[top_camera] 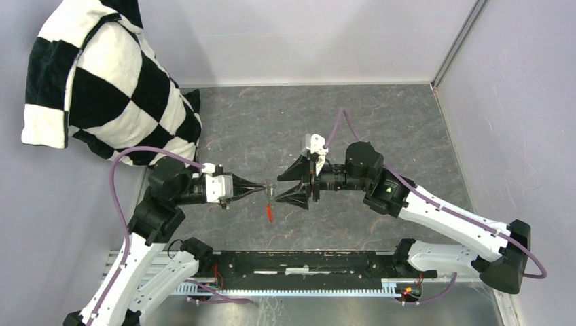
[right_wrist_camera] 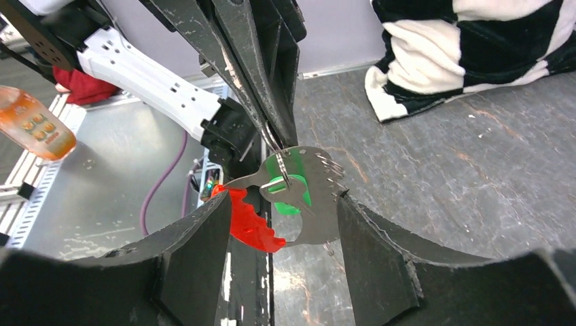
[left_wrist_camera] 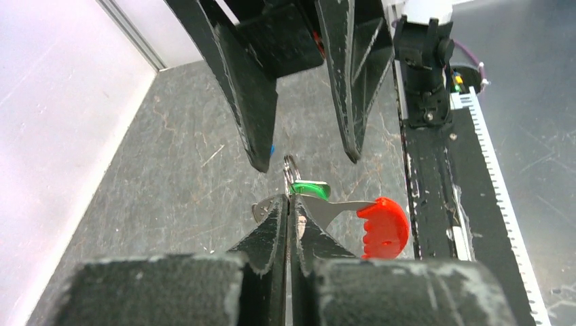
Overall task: Put the keys on the keyring
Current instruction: Adjust the key on the keyring.
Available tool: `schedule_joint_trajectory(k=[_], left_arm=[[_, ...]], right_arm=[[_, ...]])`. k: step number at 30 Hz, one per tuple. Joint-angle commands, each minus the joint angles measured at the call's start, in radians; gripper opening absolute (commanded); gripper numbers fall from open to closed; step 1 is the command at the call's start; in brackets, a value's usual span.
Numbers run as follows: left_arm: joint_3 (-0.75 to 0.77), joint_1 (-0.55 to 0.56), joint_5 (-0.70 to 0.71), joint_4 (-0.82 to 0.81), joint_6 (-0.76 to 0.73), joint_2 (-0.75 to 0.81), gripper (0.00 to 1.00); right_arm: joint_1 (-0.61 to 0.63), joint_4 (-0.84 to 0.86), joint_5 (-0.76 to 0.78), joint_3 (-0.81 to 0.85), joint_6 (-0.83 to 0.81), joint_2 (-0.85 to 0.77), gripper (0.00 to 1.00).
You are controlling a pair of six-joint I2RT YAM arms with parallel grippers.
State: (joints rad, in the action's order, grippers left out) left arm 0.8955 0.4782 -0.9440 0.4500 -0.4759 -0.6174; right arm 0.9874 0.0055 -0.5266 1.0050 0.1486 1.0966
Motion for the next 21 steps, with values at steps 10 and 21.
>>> schedule_joint_trajectory(k=[10,21], left_arm=[[-0.003,0.0,-0.058,-0.191,0.171,0.004,0.02],[-0.004,0.0,-0.069,-0.237,0.178,0.01,0.02]], right_arm=[[-0.011,0.299,-0.041,-0.069,0.164,-0.032,0.4],[-0.026,0.3,-0.077,-0.094,0.19,-0.038,0.18]])
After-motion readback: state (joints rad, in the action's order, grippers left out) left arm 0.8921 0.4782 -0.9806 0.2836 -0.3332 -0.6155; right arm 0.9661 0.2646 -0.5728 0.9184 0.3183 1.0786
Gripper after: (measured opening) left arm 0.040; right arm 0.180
